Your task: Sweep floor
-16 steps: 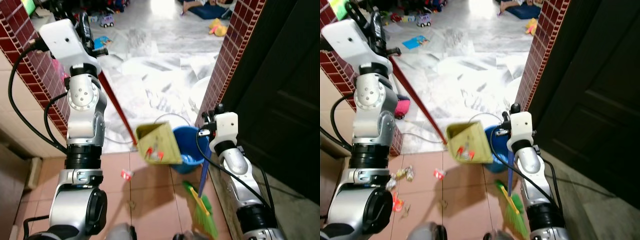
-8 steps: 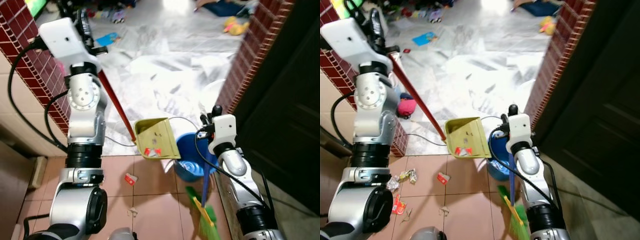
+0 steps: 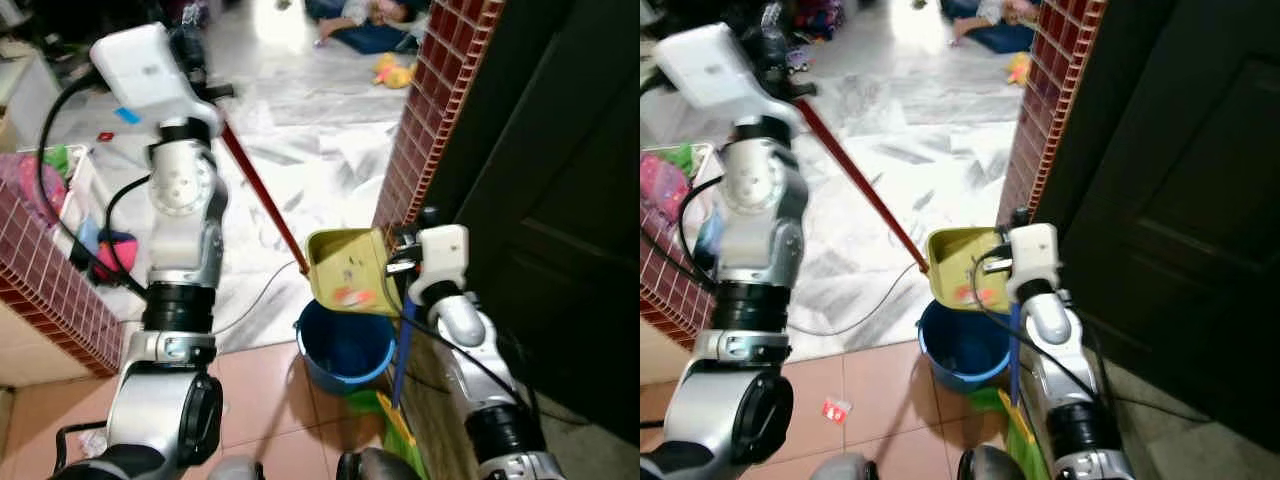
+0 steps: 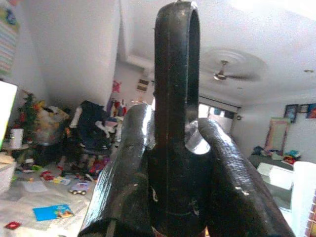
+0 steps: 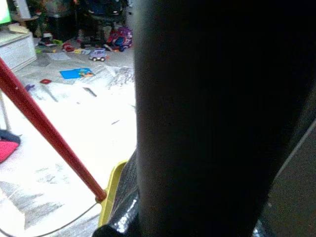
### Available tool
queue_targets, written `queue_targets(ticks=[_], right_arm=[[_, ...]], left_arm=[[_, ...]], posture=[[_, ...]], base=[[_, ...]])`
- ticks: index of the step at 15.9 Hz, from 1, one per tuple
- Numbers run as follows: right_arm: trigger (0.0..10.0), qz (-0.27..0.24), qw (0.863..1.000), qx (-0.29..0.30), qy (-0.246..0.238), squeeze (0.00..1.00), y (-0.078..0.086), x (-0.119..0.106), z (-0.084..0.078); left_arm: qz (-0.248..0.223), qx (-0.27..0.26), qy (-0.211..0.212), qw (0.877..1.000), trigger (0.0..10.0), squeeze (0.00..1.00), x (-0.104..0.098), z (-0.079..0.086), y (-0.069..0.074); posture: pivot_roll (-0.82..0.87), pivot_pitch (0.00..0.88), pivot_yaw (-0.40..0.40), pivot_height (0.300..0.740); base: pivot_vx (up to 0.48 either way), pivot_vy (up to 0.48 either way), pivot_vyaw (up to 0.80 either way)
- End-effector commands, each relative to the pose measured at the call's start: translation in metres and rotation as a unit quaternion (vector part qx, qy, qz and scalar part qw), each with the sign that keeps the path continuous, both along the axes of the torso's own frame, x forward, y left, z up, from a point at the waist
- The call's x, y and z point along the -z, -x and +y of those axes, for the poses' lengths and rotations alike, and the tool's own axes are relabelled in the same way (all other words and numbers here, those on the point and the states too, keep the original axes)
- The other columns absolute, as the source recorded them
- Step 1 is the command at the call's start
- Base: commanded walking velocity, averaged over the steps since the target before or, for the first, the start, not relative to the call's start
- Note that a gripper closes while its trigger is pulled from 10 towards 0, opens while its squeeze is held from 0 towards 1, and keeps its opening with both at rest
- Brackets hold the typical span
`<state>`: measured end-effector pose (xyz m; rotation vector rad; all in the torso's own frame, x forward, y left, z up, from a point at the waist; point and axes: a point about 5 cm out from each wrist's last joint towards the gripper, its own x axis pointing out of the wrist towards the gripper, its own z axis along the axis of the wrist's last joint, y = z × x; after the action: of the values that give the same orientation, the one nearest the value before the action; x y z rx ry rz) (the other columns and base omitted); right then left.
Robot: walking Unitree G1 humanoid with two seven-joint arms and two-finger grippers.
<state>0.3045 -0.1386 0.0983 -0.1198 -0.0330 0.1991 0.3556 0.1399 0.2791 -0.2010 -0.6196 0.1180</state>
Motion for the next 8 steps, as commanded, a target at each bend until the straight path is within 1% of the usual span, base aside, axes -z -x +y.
queue_targets(ticks=[1,5,8], right_arm=[[10.0,-0.014,1.000,-0.004,0.004,0.00,-0.001,-0.006,-0.001],[10.0,-0.011,1.000,-0.001,0.006,0.00,-0.001,-0.004,-0.002],[10.0,-0.006,1.000,0.000,0.008,0.00,0.000,-0.003,-0.004]], left_arm=[[-0.037,-0.016,-0.023,0.999,10.0,0.00,-0.015,0.005,0.006],[-0.029,-0.005,-0.040,0.999,10.0,0.00,-0.008,-0.001,0.006],[-0.028,0.013,-0.081,0.996,10.0,0.00,0.001,-0.016,0.008]], posture=[[-0.01,0.000,0.010,0.740],[-0.01,0.000,0.012,0.740],[-0.02,0.000,0.013,0.740]], base=[[0.000,0.000,0.00],[0.000,0.000,0.00],[0.000,0.000,0.00]])
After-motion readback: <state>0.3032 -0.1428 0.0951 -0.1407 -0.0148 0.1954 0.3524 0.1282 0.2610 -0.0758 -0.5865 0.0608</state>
